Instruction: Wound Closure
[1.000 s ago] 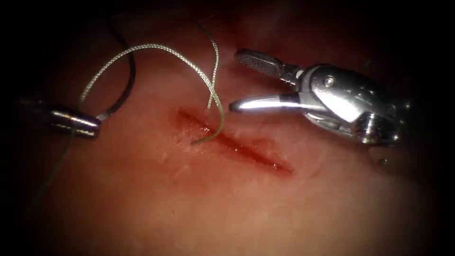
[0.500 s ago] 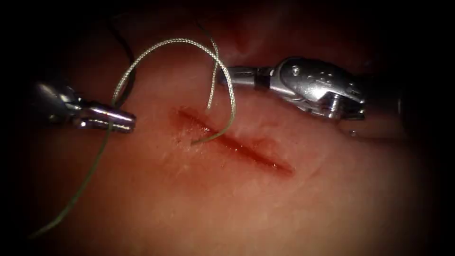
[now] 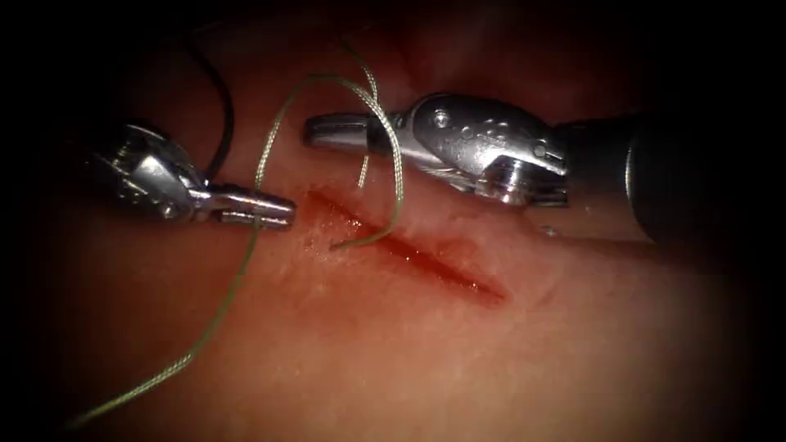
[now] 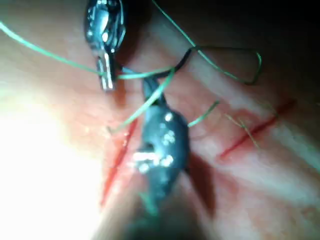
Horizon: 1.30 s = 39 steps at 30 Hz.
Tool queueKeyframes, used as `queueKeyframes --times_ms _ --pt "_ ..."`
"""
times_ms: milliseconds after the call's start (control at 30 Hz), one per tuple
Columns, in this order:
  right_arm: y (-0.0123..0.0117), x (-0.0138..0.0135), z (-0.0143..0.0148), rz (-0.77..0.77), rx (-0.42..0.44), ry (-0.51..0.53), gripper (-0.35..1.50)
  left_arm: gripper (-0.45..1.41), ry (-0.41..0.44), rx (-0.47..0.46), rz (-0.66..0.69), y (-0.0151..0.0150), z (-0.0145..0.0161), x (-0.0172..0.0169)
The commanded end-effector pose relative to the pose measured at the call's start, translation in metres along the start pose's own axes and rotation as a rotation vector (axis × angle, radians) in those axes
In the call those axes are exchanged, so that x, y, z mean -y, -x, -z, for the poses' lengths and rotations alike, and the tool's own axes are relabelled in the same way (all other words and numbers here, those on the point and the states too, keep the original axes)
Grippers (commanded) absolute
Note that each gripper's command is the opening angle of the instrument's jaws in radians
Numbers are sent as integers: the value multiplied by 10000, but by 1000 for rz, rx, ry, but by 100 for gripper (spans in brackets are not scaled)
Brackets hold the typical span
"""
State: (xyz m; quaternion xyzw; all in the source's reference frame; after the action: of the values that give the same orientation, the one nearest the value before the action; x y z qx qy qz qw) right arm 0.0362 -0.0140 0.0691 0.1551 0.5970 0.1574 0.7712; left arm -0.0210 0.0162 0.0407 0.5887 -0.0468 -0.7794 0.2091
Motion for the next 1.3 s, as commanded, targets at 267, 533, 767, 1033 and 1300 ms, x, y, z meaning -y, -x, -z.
queueKeyframes --times_ms 267,533,767,1033,1300 --pt "0 -6 -30 14 -28 19 -35 -45 49 -103 5 -27 -48 -6" --pt "-3 -13 -48 32 -18 119 116 -45 58 -125 8 -47 -39 0" --pt "1 -14 -39 32 -14 131 106 -45 58 -134 34 -78 -33 11" --pt "13 -5 -41 44 -1 132 96 -45 23 -119 21 -118 2 54" --pt "21 5 -46 53 29 124 98 -45 -20 -99 12 -113 37 80"
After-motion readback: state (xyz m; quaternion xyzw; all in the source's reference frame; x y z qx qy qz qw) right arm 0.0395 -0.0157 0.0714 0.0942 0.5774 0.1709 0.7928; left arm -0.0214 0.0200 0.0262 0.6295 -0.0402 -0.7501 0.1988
